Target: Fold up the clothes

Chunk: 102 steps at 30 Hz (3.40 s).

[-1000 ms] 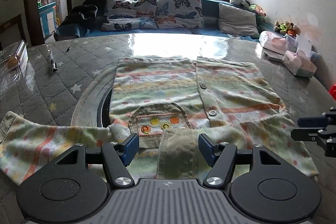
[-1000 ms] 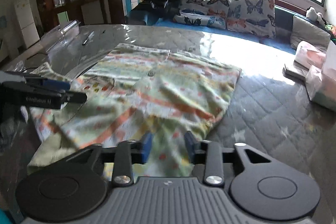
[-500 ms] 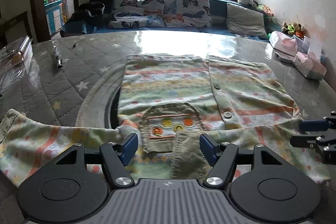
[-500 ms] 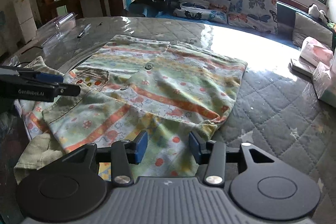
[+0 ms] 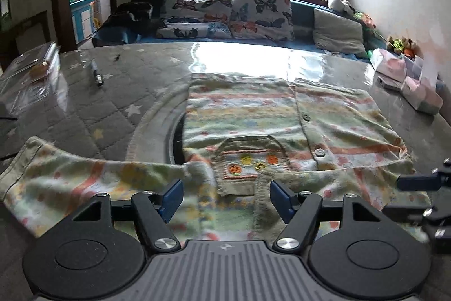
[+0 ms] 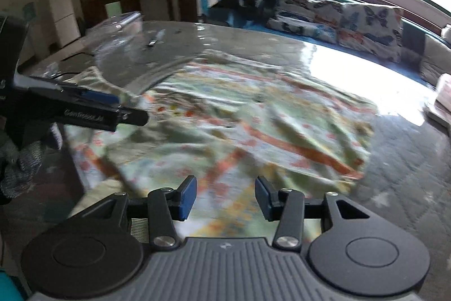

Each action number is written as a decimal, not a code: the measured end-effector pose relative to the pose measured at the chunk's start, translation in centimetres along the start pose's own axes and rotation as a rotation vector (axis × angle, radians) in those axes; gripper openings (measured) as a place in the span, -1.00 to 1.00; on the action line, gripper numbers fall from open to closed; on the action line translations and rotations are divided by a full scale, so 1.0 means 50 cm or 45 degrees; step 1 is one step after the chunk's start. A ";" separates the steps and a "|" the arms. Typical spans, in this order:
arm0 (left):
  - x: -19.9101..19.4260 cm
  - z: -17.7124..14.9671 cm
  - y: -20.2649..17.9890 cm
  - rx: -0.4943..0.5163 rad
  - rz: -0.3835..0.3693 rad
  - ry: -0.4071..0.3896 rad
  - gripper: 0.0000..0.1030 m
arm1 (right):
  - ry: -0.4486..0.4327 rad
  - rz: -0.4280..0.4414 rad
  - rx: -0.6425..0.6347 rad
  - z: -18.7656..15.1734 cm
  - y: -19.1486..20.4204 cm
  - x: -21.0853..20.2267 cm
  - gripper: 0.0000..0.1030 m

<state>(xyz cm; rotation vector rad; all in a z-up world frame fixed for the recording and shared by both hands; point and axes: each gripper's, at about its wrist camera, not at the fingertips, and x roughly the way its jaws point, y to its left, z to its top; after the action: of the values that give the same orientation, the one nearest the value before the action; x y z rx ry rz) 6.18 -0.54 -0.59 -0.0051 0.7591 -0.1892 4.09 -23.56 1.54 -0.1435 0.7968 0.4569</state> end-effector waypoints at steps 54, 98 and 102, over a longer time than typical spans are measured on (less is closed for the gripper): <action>-0.081 0.002 0.332 -0.585 0.399 -0.183 -0.82 | -0.097 0.060 0.029 0.004 0.057 -0.025 -0.07; -0.043 -0.012 -0.080 0.007 -0.375 0.035 -0.39 | -0.132 -0.093 0.355 -0.037 -0.107 -0.060 -0.27; -0.023 -0.012 -0.009 -0.061 -0.245 0.035 -0.40 | -0.101 -0.091 0.359 -0.024 -0.103 -0.024 -0.32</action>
<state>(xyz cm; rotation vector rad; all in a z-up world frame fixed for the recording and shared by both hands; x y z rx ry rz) 4.88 -0.74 -0.22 -0.1215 0.7906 -0.3549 4.87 -28.91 1.32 0.1071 0.7673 0.2776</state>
